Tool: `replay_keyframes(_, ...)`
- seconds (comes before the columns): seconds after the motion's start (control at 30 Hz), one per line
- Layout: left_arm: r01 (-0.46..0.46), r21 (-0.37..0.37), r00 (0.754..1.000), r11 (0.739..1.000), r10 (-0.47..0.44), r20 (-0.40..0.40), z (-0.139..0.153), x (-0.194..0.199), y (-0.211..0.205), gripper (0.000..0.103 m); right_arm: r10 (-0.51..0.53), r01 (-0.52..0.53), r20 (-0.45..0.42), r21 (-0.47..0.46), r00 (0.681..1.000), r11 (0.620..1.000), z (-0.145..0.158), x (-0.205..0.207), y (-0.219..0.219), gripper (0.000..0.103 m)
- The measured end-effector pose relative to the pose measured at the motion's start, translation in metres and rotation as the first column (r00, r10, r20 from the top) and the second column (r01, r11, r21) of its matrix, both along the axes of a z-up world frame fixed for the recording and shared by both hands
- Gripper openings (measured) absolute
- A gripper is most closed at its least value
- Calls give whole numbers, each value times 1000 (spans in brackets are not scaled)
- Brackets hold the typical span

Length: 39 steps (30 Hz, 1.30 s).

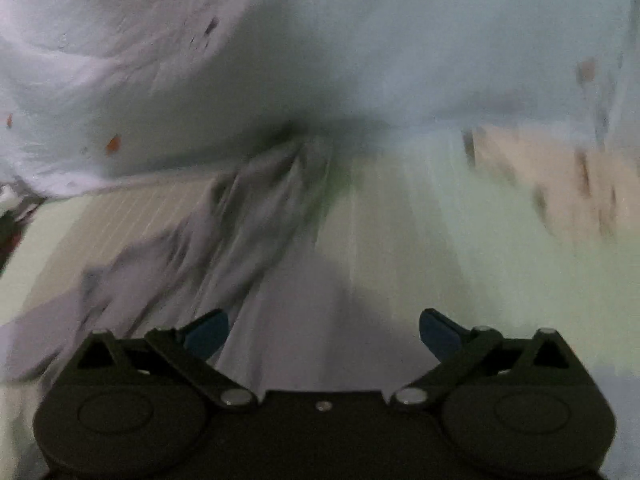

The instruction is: Fold clothes

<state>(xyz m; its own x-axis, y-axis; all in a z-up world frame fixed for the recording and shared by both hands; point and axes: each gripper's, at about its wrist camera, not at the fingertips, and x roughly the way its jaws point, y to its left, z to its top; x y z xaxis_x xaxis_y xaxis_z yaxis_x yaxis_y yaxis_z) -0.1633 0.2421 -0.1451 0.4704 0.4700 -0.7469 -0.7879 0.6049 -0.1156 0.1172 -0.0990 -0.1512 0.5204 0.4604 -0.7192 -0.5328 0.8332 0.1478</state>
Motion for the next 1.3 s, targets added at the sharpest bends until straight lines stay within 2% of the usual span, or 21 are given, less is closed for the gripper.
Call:
replay_keyframes(0.17,-60,-23,998,998,60,7,5,-67,-14,96,19,-23,-90,-42,996,999,-30,-102,4,103)
replay_keyframes(0.27,-91,-32,996,995,91,11,7,-102,-15,97,45,-51,-146,-41,988,998,-42,-140,17,103)
replay_keyframes(0.37,-99,-63,995,993,99,1,2,-126,-7,97,65,-76,-145,-72,987,995,-47,-168,29,103)
replay_keyframes(0.43,-106,-77,994,991,106,-5,1,-141,0,97,48,-60,-152,-74,987,995,-47,-180,36,103)
replay_keyframes(0.53,-99,-59,995,993,99,-1,3,-164,13,97,23,-38,-169,-84,985,996,-52,-199,47,103)
replay_keyframes(0.67,-125,-91,992,988,127,19,-1,-190,40,97,-34,2,-190,-165,981,986,-65,-223,62,103)
replay_keyframes(0.77,-139,-118,988,983,146,52,-3,-205,66,97,-88,55,-164,-198,982,979,-65,-234,72,103)
replay_keyframes(0.87,-146,-114,987,983,152,44,-8,-213,91,97,-163,132,-149,-199,975,971,-66,-240,79,103)
replay_keyframes(1.0,-172,-140,983,975,180,46,-16,-226,132,97,-254,221,-130,-225,958,949,-68,-250,90,103)
replay_keyframes(1.3,-251,-173,967,952,255,0,-33,-252,212,97,-367,328,-85,-300,926,896,-72,-265,115,103)
